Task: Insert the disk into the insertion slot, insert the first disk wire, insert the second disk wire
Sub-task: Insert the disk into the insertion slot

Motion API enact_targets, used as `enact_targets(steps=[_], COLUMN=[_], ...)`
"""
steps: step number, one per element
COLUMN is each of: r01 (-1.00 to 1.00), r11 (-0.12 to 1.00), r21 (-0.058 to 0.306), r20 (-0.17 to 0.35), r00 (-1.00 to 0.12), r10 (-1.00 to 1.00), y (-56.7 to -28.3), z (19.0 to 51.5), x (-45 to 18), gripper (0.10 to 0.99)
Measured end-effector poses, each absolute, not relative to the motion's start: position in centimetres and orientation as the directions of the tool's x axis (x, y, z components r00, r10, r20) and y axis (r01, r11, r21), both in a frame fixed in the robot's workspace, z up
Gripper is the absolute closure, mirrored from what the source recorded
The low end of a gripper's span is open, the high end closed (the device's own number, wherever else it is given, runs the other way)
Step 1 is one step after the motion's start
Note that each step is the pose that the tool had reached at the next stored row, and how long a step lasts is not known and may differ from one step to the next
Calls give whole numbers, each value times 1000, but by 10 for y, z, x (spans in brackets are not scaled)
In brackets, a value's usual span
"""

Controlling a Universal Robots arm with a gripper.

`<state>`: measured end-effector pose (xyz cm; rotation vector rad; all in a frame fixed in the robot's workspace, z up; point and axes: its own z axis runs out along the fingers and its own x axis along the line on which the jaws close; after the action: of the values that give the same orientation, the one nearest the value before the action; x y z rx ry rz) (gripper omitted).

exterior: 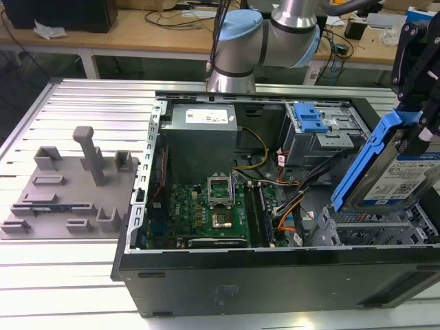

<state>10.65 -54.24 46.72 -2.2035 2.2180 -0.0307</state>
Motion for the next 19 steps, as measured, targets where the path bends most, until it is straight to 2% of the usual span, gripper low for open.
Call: enact_targets(steps=[19], r01=[-1000], r11=[17], r21=[-24], r20=[3], r00=[-17], r10=[-1000], y=[-543], z=[464], x=[107], gripper=[722])
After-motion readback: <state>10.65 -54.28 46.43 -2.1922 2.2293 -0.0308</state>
